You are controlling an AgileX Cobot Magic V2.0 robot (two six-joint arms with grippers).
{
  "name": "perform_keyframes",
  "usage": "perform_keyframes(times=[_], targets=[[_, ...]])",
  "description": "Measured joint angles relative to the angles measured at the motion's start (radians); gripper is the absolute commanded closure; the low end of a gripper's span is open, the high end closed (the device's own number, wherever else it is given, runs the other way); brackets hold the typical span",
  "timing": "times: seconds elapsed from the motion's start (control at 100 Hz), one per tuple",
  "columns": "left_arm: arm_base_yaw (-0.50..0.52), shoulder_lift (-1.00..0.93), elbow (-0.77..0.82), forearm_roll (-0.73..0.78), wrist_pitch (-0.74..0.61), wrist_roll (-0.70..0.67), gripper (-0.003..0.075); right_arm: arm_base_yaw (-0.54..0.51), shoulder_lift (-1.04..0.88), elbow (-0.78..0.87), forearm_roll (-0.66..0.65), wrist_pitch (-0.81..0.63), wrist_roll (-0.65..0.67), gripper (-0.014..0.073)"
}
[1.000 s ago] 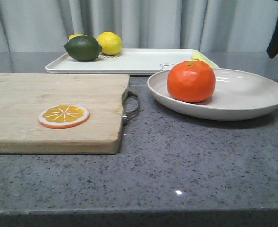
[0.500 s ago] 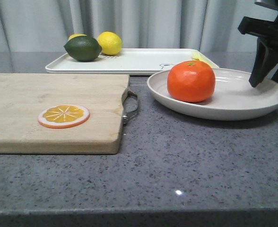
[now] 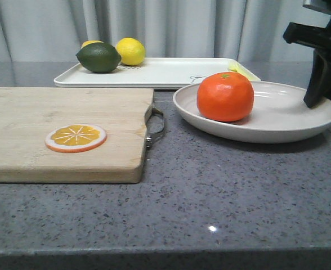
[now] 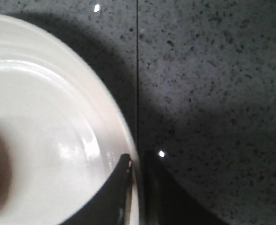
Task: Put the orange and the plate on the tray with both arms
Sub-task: 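Close the right gripper on the plate rim, then lift the plate with the right gripper and lower it onto the tray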
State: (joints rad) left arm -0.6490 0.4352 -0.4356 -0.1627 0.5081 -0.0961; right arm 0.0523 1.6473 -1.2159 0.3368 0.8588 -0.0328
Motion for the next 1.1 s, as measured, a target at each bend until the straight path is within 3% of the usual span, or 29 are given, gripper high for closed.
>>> perform_keyframes(times=[0.14, 0.69, 1.1], targets=[[0.0, 0.0, 0.0, 0.0, 0.0, 0.0, 0.0739, 0.0, 0.0, -0.001, 0.004, 0.0, -0.002, 0.0664], [0.0, 0.0, 0.0, 0.0, 0.0, 0.0, 0.0739, -0.012, -0.016, -0.007, 0.026, 0.039, -0.002, 0.0662], [0.0, 0.0, 0.0, 0.0, 0.0, 0.0, 0.0739, -0.038, 0.039, -0.28, 0.115, 0.124, -0.004, 0.0662]])
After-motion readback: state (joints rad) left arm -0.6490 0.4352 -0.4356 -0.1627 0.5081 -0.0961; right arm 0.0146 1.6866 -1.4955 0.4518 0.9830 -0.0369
